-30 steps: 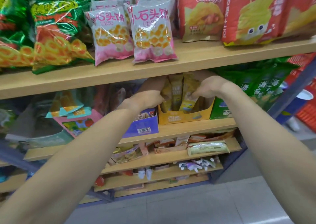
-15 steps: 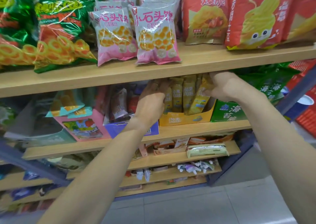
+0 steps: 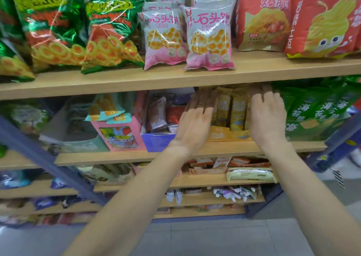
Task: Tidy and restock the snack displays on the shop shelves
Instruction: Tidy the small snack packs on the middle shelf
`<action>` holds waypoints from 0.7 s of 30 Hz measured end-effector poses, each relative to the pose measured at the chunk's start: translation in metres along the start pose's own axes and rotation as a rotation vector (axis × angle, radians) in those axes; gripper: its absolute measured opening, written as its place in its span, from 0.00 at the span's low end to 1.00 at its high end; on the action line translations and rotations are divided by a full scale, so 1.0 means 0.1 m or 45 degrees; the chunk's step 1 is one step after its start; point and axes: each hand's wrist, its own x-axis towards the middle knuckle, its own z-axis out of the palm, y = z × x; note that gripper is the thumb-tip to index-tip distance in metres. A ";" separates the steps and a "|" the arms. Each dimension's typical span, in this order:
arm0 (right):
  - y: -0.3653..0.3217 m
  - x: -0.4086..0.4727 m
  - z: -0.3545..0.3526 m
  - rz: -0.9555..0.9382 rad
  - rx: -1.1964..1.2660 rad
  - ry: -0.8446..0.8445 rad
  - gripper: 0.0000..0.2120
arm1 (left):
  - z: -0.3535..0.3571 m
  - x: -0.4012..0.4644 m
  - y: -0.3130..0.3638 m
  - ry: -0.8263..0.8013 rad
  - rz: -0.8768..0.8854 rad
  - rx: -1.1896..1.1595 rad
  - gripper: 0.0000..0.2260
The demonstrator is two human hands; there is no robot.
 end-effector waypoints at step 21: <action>-2.83 -0.42 -0.58 0.256 1.268 -0.141 0.20 | -1.14 -1.76 -1.89 0.521 -0.814 -0.775 0.07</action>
